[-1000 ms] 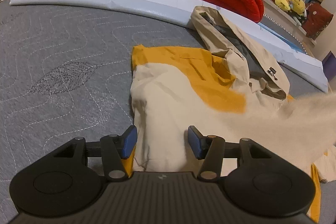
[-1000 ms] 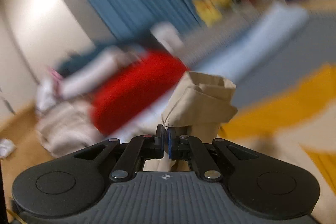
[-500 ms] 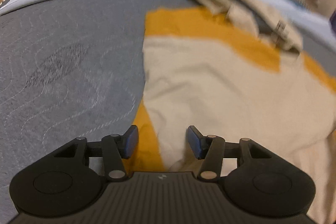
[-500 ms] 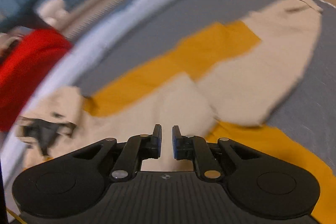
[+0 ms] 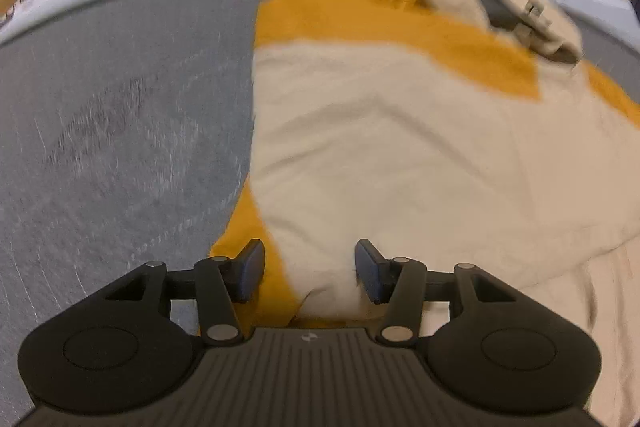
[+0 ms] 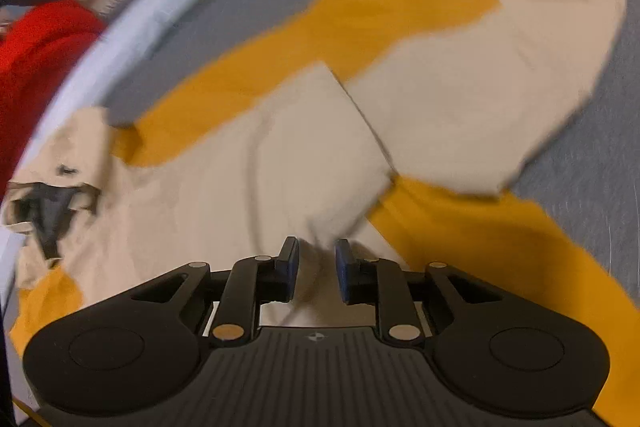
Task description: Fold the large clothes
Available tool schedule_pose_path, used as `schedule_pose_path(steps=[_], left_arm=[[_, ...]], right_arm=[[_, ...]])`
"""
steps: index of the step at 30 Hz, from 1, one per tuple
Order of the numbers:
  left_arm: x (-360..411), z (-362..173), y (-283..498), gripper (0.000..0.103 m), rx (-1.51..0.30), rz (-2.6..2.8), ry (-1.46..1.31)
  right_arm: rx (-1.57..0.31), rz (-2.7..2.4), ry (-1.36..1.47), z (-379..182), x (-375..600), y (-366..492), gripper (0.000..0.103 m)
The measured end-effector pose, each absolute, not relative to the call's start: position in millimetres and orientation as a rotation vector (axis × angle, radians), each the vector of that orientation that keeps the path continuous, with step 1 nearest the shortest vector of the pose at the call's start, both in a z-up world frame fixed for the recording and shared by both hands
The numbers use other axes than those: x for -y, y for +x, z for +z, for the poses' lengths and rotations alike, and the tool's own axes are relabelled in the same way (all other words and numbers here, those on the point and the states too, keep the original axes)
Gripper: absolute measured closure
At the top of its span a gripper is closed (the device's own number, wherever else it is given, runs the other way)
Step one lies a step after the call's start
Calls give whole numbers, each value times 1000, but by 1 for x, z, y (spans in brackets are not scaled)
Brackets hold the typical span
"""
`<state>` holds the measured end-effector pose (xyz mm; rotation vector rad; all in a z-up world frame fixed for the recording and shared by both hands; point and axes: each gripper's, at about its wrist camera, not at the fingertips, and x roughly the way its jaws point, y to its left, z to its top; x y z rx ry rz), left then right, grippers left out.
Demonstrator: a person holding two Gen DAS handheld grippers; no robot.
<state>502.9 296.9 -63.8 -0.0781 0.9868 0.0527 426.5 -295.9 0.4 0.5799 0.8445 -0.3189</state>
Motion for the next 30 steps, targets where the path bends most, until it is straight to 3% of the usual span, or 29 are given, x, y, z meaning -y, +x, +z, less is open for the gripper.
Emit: schedule_pose_path(steps=[4, 12, 16, 21, 30], left_arm=[[-282, -35, 492, 45, -900, -1, -115], [-238, -16, 479, 41, -855, -50, -52], [-229, -9, 474, 34, -823, -72, -42], [-221, -4, 469, 34, -798, -89, -48], [-214, -1, 469, 33, -781, -105, -39]], right_arm=[[-757, -238, 476, 17, 282, 423, 75], [-653, -154, 303, 45, 261, 414, 74], [-545, -92, 188, 66, 257, 406, 62], [-489, -53, 128, 77, 261, 390, 59], [-380, -100, 81, 86, 303, 368, 38]])
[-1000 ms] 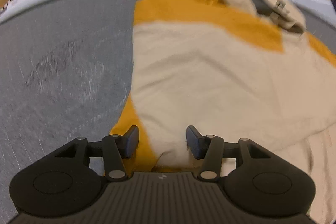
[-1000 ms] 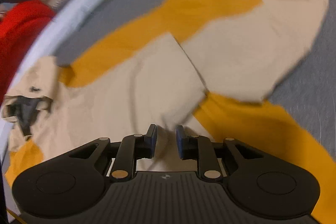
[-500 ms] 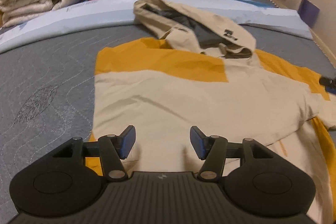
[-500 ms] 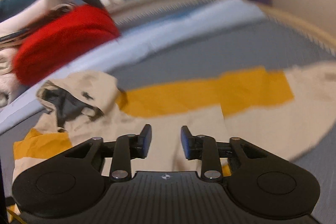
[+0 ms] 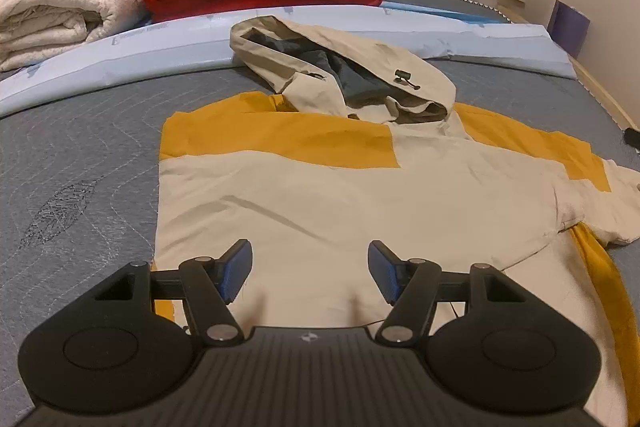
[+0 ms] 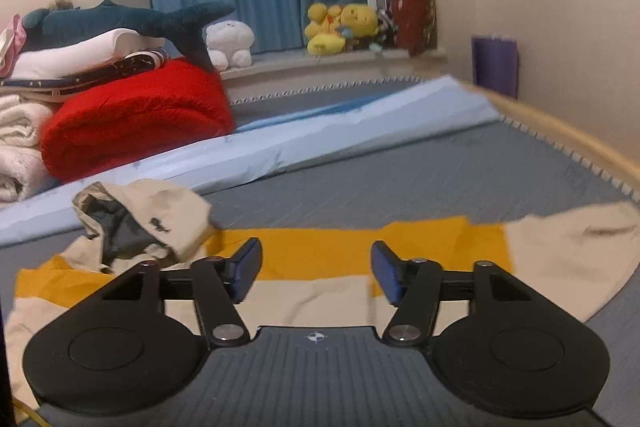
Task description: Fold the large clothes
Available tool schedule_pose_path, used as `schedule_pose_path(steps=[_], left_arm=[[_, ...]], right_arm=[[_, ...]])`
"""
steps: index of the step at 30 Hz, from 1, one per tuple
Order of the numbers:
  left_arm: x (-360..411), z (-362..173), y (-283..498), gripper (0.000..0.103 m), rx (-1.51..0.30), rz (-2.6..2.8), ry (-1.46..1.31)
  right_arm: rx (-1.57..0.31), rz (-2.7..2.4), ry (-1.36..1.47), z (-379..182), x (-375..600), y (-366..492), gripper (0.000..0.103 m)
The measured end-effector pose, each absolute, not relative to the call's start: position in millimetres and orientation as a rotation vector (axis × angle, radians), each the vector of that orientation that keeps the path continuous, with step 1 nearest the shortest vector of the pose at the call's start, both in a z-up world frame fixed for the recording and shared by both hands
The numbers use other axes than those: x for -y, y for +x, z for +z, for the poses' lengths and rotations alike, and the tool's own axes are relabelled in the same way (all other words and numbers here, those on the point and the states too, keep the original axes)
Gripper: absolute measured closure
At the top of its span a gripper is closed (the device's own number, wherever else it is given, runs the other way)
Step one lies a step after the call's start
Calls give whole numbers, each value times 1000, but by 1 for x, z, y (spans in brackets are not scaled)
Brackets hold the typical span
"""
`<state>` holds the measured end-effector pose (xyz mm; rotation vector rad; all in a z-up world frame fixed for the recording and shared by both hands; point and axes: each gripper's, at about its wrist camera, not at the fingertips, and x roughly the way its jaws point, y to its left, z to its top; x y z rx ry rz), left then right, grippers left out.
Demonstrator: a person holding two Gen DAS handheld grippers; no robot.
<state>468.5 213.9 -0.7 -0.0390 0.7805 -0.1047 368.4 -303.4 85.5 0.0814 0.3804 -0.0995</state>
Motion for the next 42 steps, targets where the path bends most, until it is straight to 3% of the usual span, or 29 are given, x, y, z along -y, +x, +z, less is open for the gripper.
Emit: schedule_pose_path(steps=[7, 15, 17, 19, 20, 34, 42], left_arm=[[-212, -4, 473, 33, -787, -110, -36], [-215, -8, 477, 33, -798, -107, -28], [-215, -10, 479, 33, -802, -103, -22], [-215, -12, 481, 33, -807, -99, -26], [-215, -13, 483, 33, -810, -99, -31], [-210, -27, 493, 33, -843, -95, -23], [-211, -31, 498, 33, -866, -86, -54]], right_arm=[[-379, -122, 19, 89, 353, 363, 37], [-344, -339, 248, 84, 484, 356, 40], [-345, -413, 334, 75, 518, 351, 57], [-359, -461, 428, 63, 551, 348, 83], [-364, -482, 469, 55, 565, 347, 85], [-486, -636, 746, -39, 662, 370, 79], [-435, -625, 785, -46, 676, 380, 71]])
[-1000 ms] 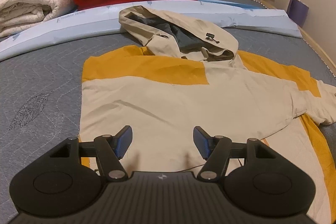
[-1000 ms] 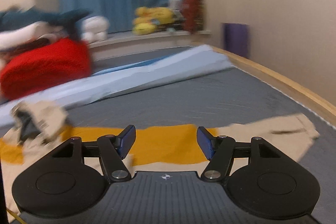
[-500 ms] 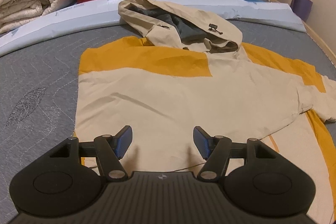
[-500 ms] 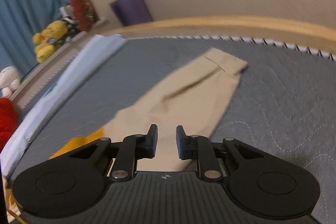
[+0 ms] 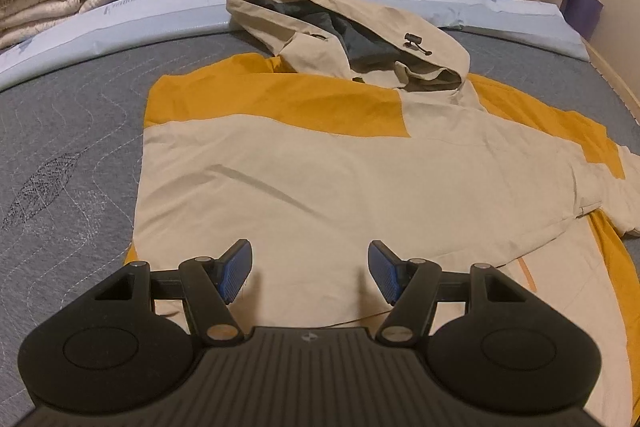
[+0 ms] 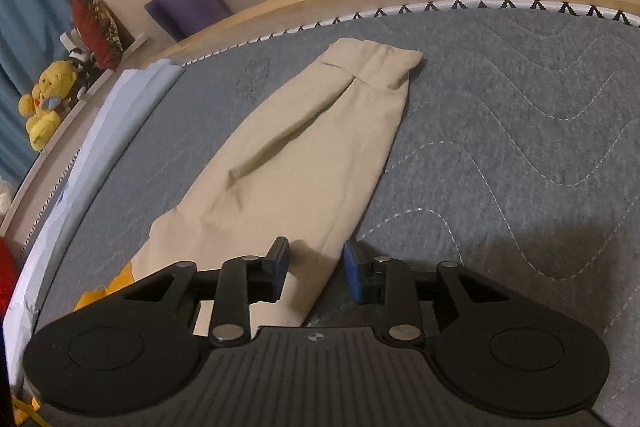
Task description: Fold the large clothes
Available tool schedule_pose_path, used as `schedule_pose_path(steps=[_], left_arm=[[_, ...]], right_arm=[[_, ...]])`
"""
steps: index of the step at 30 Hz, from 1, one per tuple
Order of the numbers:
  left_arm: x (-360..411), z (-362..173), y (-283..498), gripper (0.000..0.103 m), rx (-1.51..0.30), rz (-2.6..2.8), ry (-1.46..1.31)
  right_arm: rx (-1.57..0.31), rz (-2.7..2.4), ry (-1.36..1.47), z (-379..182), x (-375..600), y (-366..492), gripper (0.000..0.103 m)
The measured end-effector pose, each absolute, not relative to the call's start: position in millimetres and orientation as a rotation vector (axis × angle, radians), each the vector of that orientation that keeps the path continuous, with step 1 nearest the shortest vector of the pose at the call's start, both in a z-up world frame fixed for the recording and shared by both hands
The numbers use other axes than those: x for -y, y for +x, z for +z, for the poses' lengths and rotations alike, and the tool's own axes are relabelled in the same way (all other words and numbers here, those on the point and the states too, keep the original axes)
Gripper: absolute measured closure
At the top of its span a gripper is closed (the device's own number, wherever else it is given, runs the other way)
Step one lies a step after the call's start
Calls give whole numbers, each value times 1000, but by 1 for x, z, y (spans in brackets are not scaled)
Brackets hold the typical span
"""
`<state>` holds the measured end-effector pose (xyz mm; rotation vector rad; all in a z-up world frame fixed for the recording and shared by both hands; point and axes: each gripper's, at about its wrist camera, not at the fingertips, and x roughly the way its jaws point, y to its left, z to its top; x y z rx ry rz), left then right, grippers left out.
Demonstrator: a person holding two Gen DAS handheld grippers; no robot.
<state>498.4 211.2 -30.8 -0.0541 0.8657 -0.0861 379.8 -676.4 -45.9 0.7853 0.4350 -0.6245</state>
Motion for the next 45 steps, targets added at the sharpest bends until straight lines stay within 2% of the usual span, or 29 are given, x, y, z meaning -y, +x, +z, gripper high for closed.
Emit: schedule_pose_path(steps=[5, 10, 12, 14, 15, 16, 22, 27, 33, 38, 41, 45], left_arm=[[-211, -32, 498, 33, -870, -87, -53], [-210, -32, 498, 33, -873, -91, -50], [-211, -32, 497, 33, -873, -91, -51], [-211, -32, 497, 33, -872, -88, -54], [-212, -32, 497, 33, -872, -87, -55], [-212, -32, 496, 33, -872, -86, -56], [-213, -31, 492, 33, -872, -90, -57], [-218, -27, 488, 33, -864, -92, -70], [-228, -20, 481, 33, -852, -89, -89], [-236, -11, 477, 33, -837, -91, -127], [-244, -4, 475, 33, -823, -86, -163], [-255, 3, 472, 33, -815, -76, -203]], right_arm=[[-404, -640, 773, -47, 673, 380, 69], [-380, -649, 778, -47, 672, 385, 57], [-381, -660, 770, -46, 669, 387, 57], [-376, -666, 769, -46, 668, 388, 63], [-369, -668, 775, -45, 668, 388, 83], [-362, -672, 784, -45, 668, 388, 97], [-286, -714, 720, -24, 651, 390, 102], [-226, -705, 524, 17, 609, 405, 102], [-155, -523, 319, 81, 520, 426, 103], [-141, -224, 193, 123, 400, 421, 103], [-206, 95, 139, 138, 316, 402, 103], [-472, 412, 0, 126, 216, 375, 102]])
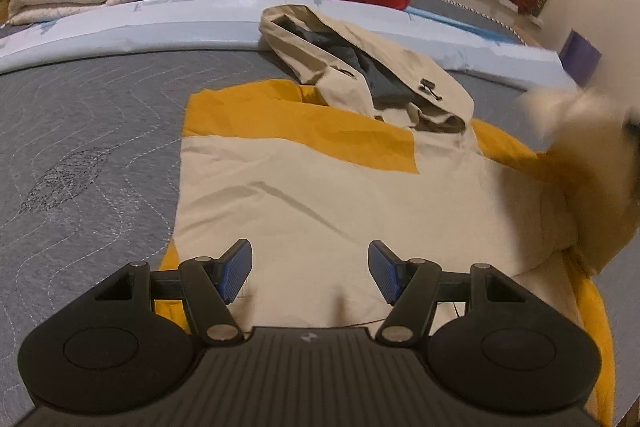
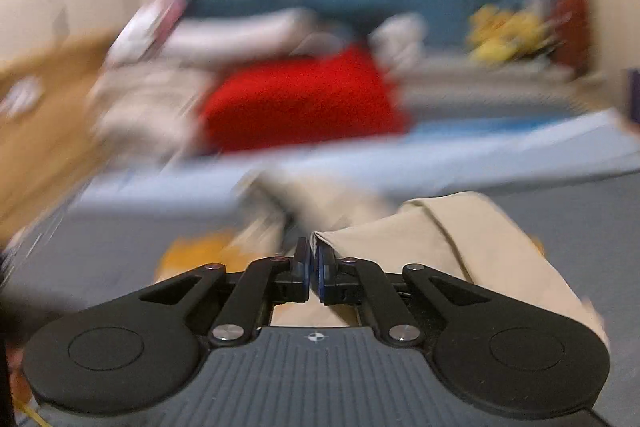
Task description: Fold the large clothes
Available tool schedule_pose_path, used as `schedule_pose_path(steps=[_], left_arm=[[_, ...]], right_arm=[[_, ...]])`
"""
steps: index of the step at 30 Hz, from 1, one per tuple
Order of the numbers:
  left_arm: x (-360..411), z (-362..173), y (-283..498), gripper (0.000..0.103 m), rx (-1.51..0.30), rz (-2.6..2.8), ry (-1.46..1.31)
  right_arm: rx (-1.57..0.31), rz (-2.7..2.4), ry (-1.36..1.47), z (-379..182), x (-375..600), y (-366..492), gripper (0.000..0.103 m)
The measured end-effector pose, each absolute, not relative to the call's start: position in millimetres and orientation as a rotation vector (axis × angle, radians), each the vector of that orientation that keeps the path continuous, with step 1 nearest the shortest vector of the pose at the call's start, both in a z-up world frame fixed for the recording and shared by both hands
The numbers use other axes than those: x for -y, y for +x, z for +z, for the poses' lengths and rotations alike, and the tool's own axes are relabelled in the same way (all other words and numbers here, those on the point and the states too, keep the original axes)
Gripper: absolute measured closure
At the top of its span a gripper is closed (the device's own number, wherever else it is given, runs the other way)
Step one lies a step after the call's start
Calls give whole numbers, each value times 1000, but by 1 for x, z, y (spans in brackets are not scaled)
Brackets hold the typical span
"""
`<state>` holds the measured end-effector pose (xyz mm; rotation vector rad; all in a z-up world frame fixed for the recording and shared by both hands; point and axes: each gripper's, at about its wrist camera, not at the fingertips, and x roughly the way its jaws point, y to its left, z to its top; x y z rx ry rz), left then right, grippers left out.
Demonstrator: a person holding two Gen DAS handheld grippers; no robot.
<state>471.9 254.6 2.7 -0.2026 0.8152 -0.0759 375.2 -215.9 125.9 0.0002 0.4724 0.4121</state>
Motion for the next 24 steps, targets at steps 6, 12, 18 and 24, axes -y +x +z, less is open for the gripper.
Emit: schedule_pose_path(steps=[6, 12, 18, 24], left_arm=[[-265, 6, 468, 33, -810, -51, -261], [-250, -2, 466, 33, -831, -72, -207], [-234, -10, 474, 33, -842, -85, -189], [-223, -15, 486, 33, -835, -71, -179]], right_arm=[[-537, 291, 126, 111, 206, 330, 62], [-644, 74, 341, 63, 265, 354, 52], [-882, -66, 456, 5, 302, 390, 51], [-951, -70, 535, -20, 291, 397, 74]])
